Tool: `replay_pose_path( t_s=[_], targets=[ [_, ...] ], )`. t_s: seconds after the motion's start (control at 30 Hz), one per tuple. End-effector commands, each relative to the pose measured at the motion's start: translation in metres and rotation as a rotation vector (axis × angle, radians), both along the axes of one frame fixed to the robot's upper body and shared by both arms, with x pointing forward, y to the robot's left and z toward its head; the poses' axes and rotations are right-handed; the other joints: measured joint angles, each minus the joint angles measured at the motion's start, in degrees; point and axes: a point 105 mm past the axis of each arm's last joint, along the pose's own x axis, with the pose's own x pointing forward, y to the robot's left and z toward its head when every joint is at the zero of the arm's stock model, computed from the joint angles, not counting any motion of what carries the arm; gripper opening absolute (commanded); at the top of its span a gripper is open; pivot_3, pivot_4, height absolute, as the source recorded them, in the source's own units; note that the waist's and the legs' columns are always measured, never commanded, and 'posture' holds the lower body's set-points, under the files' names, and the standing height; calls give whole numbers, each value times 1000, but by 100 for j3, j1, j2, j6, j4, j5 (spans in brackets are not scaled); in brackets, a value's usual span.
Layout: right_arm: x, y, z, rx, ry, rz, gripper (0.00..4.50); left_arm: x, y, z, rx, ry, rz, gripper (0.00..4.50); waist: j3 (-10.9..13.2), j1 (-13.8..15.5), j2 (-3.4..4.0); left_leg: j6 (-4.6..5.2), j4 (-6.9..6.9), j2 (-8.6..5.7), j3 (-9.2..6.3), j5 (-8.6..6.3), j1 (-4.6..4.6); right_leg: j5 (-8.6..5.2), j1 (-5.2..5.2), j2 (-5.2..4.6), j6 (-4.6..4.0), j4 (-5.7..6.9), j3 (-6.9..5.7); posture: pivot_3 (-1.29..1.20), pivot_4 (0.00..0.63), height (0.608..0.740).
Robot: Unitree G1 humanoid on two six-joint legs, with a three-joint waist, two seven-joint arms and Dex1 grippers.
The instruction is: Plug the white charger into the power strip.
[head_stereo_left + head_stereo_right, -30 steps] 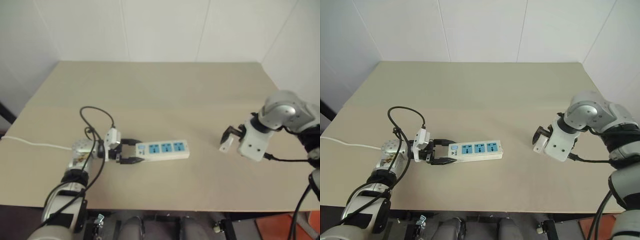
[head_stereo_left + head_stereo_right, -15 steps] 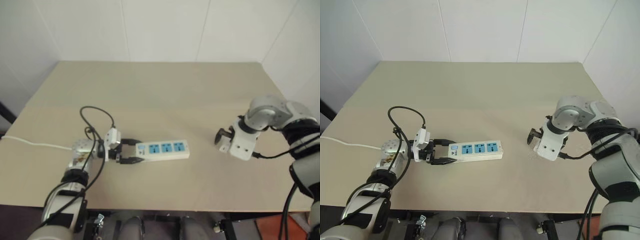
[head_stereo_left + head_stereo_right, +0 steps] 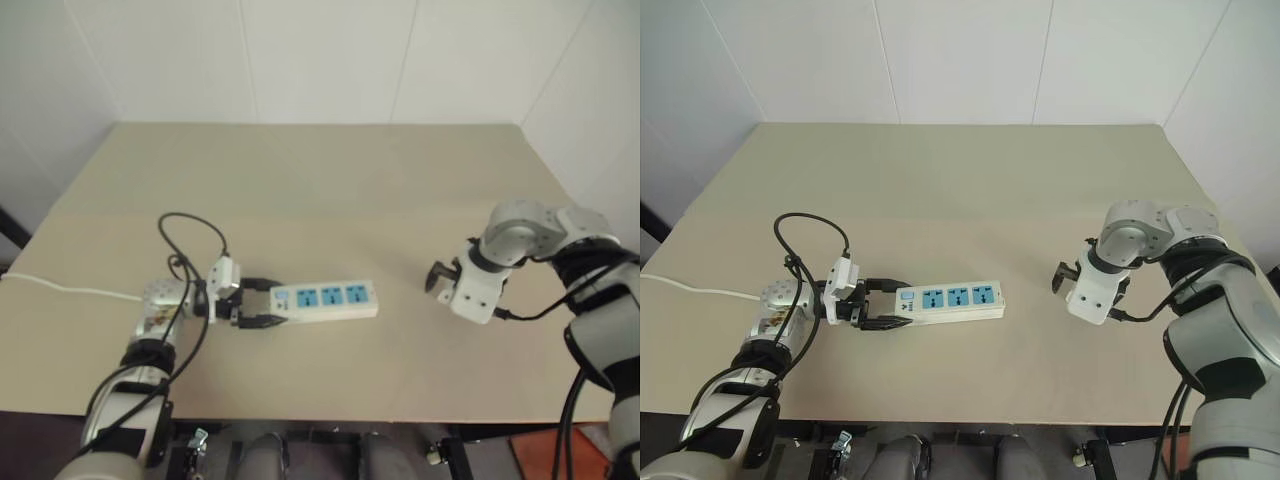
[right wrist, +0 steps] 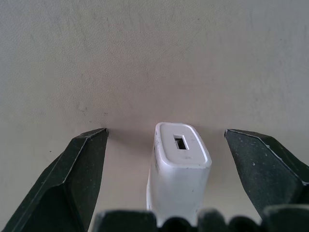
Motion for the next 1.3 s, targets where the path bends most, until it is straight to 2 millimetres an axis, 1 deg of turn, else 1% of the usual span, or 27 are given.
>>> replay_pose_path(
  t_s=[0.03, 0.1, 0.13, 0.27, 0.37, 0.6, 0.73, 0.8, 0.87, 0.93, 1.0, 1.03, 1.07, 1.13, 1.2, 1.3],
  targets=[
    [3, 0, 8, -4, -25, 10, 4318, -6, 1, -11, 39, 36, -13, 3222, 0, -2, 0, 0, 0, 0, 0, 0, 0, 0, 0, 0, 0, 0, 0, 0, 150, 740],
    [3, -1, 7, -13, -21, 12, 3901, -6, 2, -11, 39, 36, -10, 3222, 0, -3, 0, 0, 0, 0, 0, 0, 1, 0, 0, 0, 0, 1, 0, 0, 150, 740],
    [3, -2, 7, -20, -19, 15, 3621, -6, 2, -11, 38, 36, -9, 3222, 0, -3, 0, 0, 0, 0, 0, 0, 1, 0, 0, 0, 0, 1, 0, 0, 150, 740],
    [2, -2, 7, -20, -12, 33, 2204, -5, 3, -11, 37, 34, -4, 3222, 0, -11, 0, 0, 0, 0, 0, 0, 2, 0, 0, 0, 0, 1, 0, 0, 150, 740],
    [2, 0, 8, -18, -12, 44, 1220, -5, 3, -10, 37, 33, -2, 3222, 0, -26, 0, 0, 0, 0, 1, 0, 3, 0, 1, 0, 0, 4, 1, 0, 150, 740],
    [2, 3, 12, 10, -34, 70, 1175, -3, 3, -10, 38, 31, 1, 3222, 0, -31, 1, -1, 0, 0, 0, 1, 3, 0, 1, 0, 0, 5, 1, 0, 150, 740],
    [6, 6, 23, 65, -66, 41, 1175, -3, 3, -9, 37, 31, -1, 3222, 0, -34, 1, -1, 0, -1, 0, 1, 3, 0, 1, 0, 0, 6, 1, 0, 150, 740],
    [14, 15, 42, 192, -93, -53, 1175, -5, 2, -8, 34, 39, -19, 3222, 0, -36, 1, -1, 0, 0, 0, 1, 4, 0, 1, 0, 0, 6, 1, 0, 150, 740],
    [18, 25, 61, 332, -91, -132, 1175, -7, 2, -7, 33, 42, -34, 3222, 0, -51, 1, -1, 0, 0, 1, 1, 3, 1, 3, 0, -1, 5, 2, 0, 150, 740],
    [18, 34, 78, 481, -42, -215, 1175, -8, 2, -7, 35, 40, -42, 3222, 0, -57, 1, -1, 0, 1, -3, 1, 3, 1, 5, 0, -1, 4, 0, 0, 150, 740],
    [17, 47, 98, 715, 50, -307, 1175, -9, 1, -7, 35, 37, -52, 3222, 0, -57, 1, -1, 0, 2, -4, 1, 3, 1, 5, 0, -2, 5, -1, 0, 150, 740],
    [16, 51, 104, 798, 100, -347, 1175, -9, 1, -7, 35, 36, -56, 3222, -1, -55, 1, -1, 0, 3, -6, 0, 2, 1, 6, 0, -1, 4, -2, 0, 150, 740],
    [14, 54, 108, 869, 136, -353, 1175, -10, 1, -8, 37, 31, -61, 3222, 0, -48, 1, -1, 0, 3, -8, 0, 2, 1, 7, 0, -2, 5, -2, 0, 150, 740],
    [7, 63, 113, 1062, 278, -411, 1175, -11, 0, -9, 46, 25, -76, 3222, -1, -4, 1, -1, -1, 3, -10, 0, 2, 1, 7, 0, -2, 6, -4, 0, 150, 740],
    [2, 67, 114, 1194, 375, -461, 1175, -12, -1, -9, 51, 23, -86, 3222, -1, 47, 1, -1, 0, 3, -12, 0, 1, 1, 7, 0, -2, 6, -5, 0, 150, 740],
    [-3, 71, 117, 1321, 459, -514, 1175, -12, -1, -9, 63, 19, -98, 3222, -1, 61, 1, -1, 1, 0, -10, 0, -7, 1, -2, -2, -2, 10, -2, 0, 150, 740]
  ],
)
